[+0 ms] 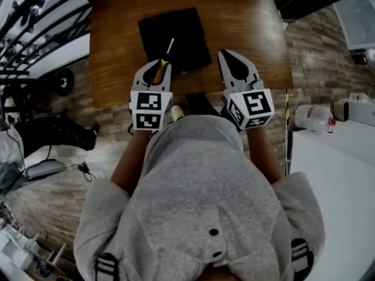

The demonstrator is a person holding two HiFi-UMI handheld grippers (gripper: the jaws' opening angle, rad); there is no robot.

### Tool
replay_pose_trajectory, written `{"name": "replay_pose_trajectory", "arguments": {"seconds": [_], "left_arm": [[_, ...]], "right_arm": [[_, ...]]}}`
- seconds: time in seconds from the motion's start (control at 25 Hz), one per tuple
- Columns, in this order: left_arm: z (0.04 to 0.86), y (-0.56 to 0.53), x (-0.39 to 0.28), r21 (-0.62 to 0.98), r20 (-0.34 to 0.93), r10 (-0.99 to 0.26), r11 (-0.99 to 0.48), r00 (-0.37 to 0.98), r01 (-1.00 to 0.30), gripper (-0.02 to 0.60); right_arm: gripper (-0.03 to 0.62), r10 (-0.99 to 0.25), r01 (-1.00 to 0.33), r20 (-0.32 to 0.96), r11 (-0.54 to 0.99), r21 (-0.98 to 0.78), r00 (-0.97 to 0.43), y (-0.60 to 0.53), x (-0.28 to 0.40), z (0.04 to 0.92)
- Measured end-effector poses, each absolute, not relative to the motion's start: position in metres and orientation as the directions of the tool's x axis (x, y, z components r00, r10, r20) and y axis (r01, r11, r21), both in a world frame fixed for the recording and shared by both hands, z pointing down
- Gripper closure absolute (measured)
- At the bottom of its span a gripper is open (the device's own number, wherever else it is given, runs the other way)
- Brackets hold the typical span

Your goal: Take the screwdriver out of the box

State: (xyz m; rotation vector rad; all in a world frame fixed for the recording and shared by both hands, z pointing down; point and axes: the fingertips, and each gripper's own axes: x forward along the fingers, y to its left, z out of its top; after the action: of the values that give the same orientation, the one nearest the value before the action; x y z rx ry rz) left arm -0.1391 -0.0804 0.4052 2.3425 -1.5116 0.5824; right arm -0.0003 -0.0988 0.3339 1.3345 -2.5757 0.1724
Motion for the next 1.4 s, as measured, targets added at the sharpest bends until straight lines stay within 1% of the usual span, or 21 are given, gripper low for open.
{"name": "replay_pose_trajectory", "arguments": {"seconds": [0.16, 0.28, 0.48, 0.6, 0.84, 0.96, 1.2, 1.4], "left_arm": [[0.382, -0.066, -0.149, 0.079, 0.401, -0.837, -0.374, 0.373, -0.924, 0.497], [0.383, -0.053, -0.157, 0.125, 0.381, -0.847, -0.350, 0.371, -0.928, 0.497], [0.369, -0.042, -0.166, 0.115, 0.335, -0.880, -0.317, 0.337, -0.941, 0.497], [0.359, -0.035, -0.164, 0.109, 0.328, -0.887, -0.308, 0.326, -0.945, 0.497], [0.337, -0.028, -0.166, 0.087, 0.313, -0.903, -0.283, 0.296, -0.955, 0.497], [0.337, -0.022, -0.154, 0.084, 0.316, -0.902, -0.283, 0.295, -0.955, 0.497], [0.336, 0.004, -0.113, 0.090, 0.330, -0.891, -0.298, 0.310, -0.950, 0.497], [0.323, 0.010, -0.106, 0.047, 0.306, -0.901, -0.307, 0.306, -0.951, 0.497]], "right_arm": [[0.577, -0.782, -0.807, 0.250, 0.590, 0.001, -0.572, -0.091, -0.009, 0.325], [0.577, -0.772, -0.798, 0.245, 0.602, -0.018, -0.587, -0.083, -0.018, 0.320], [0.577, -0.753, -0.775, 0.220, 0.631, -0.027, -0.620, -0.078, -0.029, 0.312], [0.577, -0.739, -0.763, 0.222, 0.645, -0.037, -0.635, -0.073, -0.028, 0.310], [0.577, -0.710, -0.729, 0.187, 0.682, -0.055, -0.678, -0.070, -0.038, 0.294], [0.577, -0.702, -0.723, 0.193, 0.689, -0.059, -0.685, -0.062, -0.029, 0.294], [0.577, -0.711, -0.736, 0.216, 0.675, -0.054, -0.669, -0.038, 0.016, 0.293], [0.577, -0.729, -0.743, 0.167, 0.667, -0.041, -0.664, -0.033, 0.032, 0.282]]}}
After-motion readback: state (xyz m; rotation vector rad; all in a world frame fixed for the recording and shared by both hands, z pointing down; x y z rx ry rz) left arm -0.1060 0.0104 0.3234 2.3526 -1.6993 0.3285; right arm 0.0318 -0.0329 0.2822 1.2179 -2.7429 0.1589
